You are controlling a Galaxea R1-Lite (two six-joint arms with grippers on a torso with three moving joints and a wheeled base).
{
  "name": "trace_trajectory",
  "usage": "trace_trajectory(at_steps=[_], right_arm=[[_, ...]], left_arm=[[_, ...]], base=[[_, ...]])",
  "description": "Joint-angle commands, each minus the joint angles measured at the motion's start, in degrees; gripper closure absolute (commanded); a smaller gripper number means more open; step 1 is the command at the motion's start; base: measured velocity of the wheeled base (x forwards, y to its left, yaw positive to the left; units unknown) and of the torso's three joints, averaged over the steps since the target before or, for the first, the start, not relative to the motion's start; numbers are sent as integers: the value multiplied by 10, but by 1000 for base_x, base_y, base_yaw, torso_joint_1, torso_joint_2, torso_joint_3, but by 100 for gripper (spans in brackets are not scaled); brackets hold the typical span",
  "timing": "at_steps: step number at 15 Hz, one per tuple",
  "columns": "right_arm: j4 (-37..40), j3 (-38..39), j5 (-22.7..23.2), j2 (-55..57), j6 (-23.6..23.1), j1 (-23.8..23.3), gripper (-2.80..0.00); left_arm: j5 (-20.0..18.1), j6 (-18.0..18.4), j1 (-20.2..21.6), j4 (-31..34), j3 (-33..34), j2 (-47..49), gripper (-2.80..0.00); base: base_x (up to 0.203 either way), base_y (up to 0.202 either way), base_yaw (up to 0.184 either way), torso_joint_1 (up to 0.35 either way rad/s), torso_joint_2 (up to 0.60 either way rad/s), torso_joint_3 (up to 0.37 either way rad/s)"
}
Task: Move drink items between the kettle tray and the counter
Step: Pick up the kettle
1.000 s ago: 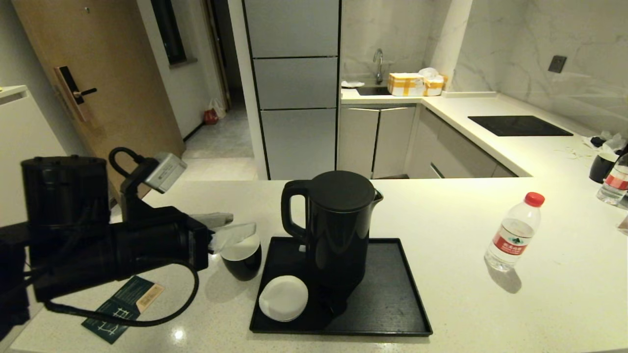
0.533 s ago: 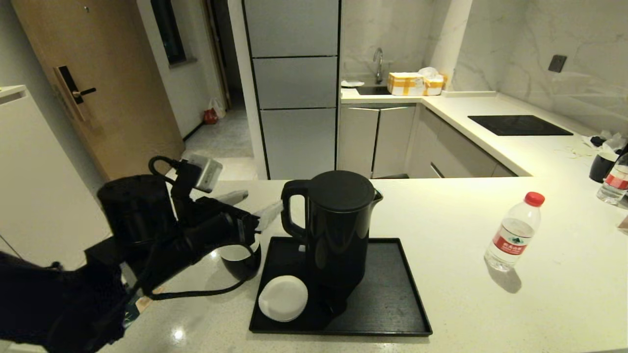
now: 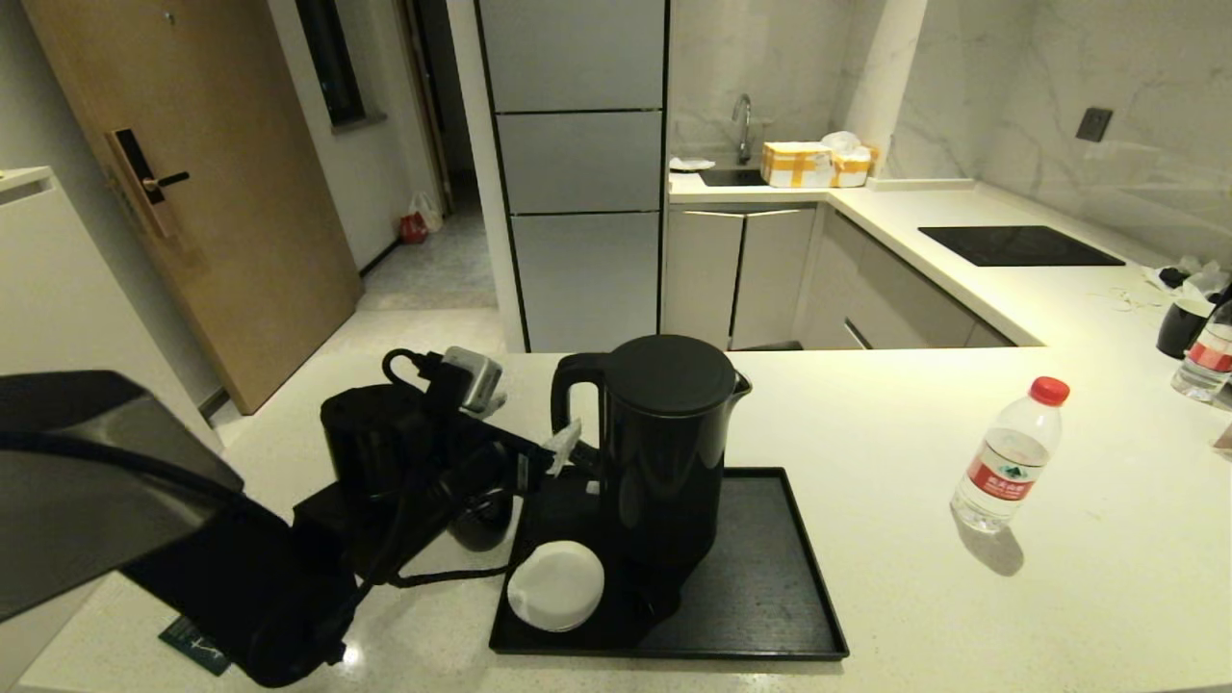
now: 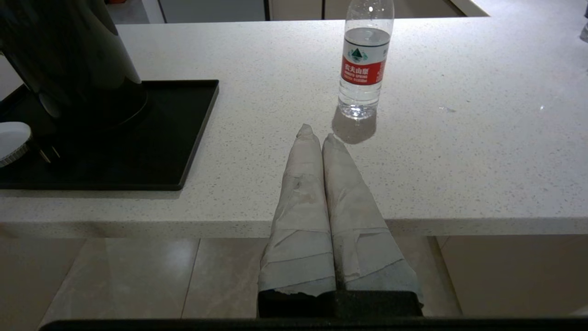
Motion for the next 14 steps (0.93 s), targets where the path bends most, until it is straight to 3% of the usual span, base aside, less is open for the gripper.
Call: trace_trajectory(at_steps=[1, 5, 8, 14], right_arm=[[0, 0, 0, 1, 0, 0, 0], [0, 0, 0, 1, -1, 0, 0], [0, 0, 0, 1, 0, 0, 0], [0, 0, 0, 1, 0, 0, 0]], left_arm=[[1, 1, -7, -16, -12, 40, -280], [15, 7, -28, -15, -53, 73, -280], [52, 7, -29, -16, -93, 115, -280], [51, 4, -21, -38, -82, 101, -280]], base=[[0, 0, 0, 0, 0, 0], [0, 0, 0, 0, 0, 0], [0, 0, 0, 0, 0, 0], [0, 0, 0, 0, 0, 0]])
